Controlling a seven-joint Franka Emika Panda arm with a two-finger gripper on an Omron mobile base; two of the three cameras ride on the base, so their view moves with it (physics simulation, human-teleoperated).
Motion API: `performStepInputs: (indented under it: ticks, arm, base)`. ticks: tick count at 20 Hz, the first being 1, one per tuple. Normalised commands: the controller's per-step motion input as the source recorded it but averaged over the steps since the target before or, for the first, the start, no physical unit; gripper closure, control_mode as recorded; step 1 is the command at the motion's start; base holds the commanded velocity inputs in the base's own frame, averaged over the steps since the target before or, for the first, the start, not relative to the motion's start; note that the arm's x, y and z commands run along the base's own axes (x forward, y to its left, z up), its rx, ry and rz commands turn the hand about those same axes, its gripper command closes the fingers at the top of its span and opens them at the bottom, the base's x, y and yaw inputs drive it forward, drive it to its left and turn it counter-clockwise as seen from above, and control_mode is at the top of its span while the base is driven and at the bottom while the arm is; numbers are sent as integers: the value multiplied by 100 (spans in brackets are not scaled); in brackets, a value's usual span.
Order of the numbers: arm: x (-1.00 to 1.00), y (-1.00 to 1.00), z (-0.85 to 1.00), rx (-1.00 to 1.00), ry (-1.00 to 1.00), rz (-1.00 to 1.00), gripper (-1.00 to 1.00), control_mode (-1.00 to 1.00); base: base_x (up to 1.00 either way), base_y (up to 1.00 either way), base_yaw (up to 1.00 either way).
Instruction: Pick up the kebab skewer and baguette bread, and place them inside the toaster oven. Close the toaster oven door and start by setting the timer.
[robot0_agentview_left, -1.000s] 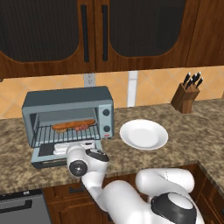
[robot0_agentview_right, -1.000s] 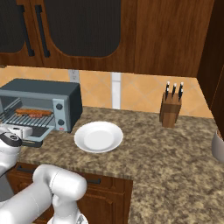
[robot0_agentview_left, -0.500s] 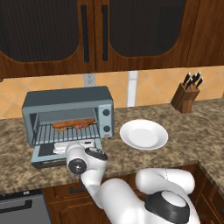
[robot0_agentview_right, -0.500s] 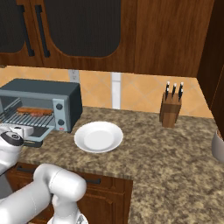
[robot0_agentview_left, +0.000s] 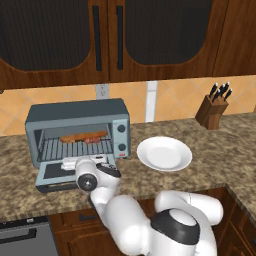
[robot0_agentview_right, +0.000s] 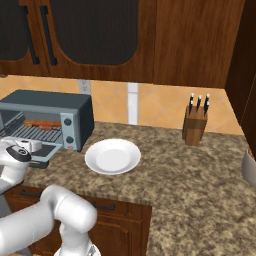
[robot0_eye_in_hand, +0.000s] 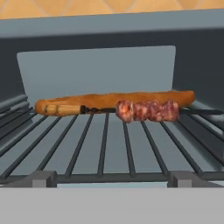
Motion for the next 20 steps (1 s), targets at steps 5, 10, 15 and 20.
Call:
performStepInputs:
  ticks: [5,10,15,20]
  arm:
    - [28,0,0,0,0,0,-100,-100]
    - [25,0,0,0,0,0,-100,-100]
    - [21,0,0,0,0,0,-100,-100]
    - [19,0,0,0,0,0,-100,-100]
  base:
    - [0,0,0]
    - [0,0,0]
    - [0,0,0]
    - [0,0,0]
